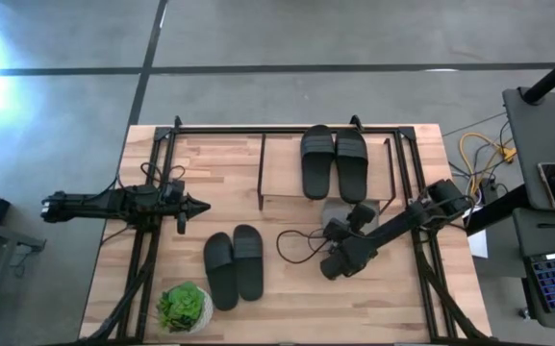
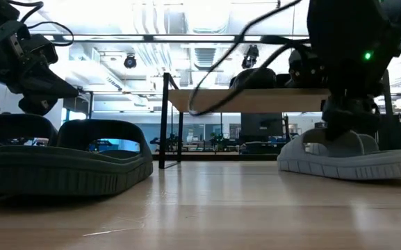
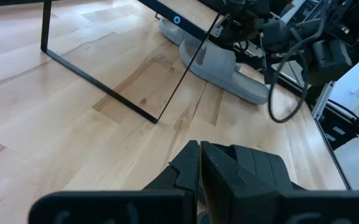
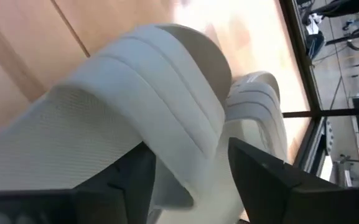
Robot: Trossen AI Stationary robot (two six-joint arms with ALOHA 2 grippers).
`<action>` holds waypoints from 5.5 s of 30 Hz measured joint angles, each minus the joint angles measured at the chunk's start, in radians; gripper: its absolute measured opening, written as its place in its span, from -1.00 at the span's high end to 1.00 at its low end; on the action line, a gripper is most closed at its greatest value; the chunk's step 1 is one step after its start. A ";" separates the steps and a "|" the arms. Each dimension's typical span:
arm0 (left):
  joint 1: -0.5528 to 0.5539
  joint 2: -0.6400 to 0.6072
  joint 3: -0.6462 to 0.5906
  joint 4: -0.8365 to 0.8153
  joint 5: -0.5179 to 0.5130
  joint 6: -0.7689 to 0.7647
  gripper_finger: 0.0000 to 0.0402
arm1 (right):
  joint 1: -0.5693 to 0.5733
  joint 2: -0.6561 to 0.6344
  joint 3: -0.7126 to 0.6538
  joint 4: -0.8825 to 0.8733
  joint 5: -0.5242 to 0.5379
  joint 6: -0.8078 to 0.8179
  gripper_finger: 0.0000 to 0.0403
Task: Pick and place slides into the shelf
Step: Put the gray slide under the shelf, then put the black slide under the shelf
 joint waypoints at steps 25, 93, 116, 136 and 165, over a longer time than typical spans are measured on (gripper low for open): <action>0.000 0.000 0.000 0.000 0.000 0.000 1.00 | 0.314 -0.002 0.190 -0.015 -0.586 0.950 0.94; 0.000 0.000 0.000 0.000 0.000 0.000 1.00 | 0.270 -0.030 0.270 0.386 0.074 0.252 0.94; 0.000 0.000 0.000 0.000 0.000 0.000 1.00 | 0.261 -0.029 0.340 0.640 0.205 0.118 0.94; 0.000 0.000 0.000 0.000 0.000 0.000 1.00 | 0.146 -0.029 0.338 0.754 0.148 0.259 0.94; 0.000 0.000 0.000 0.000 0.000 0.000 1.00 | -0.042 -0.029 0.338 0.859 -0.269 -0.074 0.96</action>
